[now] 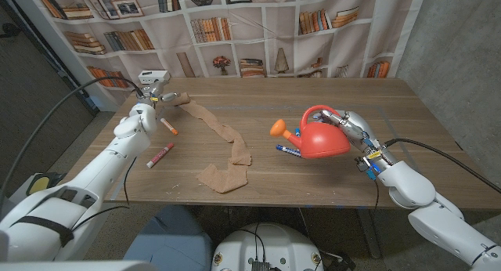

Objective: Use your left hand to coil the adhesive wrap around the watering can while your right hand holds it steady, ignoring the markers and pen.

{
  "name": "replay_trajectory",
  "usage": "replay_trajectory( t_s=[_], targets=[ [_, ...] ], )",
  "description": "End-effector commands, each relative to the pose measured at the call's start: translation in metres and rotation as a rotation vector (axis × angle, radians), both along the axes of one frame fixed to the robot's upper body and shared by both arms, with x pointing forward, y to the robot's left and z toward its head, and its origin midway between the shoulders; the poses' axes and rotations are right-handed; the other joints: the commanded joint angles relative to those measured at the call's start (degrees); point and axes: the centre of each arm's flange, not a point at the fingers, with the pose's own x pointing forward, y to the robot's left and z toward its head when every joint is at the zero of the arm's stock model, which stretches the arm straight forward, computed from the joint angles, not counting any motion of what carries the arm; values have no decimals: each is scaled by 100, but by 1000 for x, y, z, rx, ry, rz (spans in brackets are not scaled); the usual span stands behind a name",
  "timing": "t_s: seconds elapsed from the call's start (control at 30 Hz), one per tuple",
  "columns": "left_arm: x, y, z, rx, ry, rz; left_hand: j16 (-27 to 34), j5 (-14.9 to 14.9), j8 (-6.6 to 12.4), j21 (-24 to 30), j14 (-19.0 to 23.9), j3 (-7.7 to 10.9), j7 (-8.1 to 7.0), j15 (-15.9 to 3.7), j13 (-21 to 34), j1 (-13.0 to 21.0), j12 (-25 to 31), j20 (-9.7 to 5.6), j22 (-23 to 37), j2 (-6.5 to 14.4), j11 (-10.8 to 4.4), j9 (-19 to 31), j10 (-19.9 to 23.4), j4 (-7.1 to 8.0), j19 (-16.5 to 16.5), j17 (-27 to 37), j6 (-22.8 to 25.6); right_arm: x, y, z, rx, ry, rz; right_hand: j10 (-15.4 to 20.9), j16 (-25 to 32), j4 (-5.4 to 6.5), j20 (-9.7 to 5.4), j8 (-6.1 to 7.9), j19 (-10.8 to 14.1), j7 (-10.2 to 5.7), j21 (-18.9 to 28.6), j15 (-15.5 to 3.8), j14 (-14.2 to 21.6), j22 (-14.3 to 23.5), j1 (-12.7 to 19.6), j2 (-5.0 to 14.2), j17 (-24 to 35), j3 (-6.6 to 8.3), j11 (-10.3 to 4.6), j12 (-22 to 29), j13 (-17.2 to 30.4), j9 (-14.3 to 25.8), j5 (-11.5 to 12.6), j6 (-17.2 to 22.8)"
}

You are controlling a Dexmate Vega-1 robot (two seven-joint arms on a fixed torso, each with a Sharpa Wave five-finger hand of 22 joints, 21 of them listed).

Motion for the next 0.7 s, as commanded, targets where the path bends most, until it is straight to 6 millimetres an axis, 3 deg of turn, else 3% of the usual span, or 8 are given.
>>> replay_trajectory(
  t_s=[0.03, 0.7],
  targets=[
    [4, -3, 6, 39, 26, 6, 38, -7, 29, 23, 120, -13, 4, -19, 27, 112, 33, -9, 18, -9, -24, 33, 89, 33, 103, 27, 70, 1, 2, 0, -2, 2, 1, 48, -14, -21, -346, -6, -23, 1, 49, -765, 57, -1, 24, 53, 27, 21, 13, -2, 6, 11, 28, 34],
    [14, -1, 13, 1, 49, 17, 44, -15, 24, 31, 190, -87, 14, -28, 55, 155, 44, -6, 36, -38, 19, 42, 152, 83, 167, 53, 130, -1, 8, -1, -5, -3, -3, 45, -38, -33, -347, -27, -57, 4, 118, -764, 65, -63, 8, 58, 42, 20, 13, -18, 0, 29, 29, 38]
  ],
)
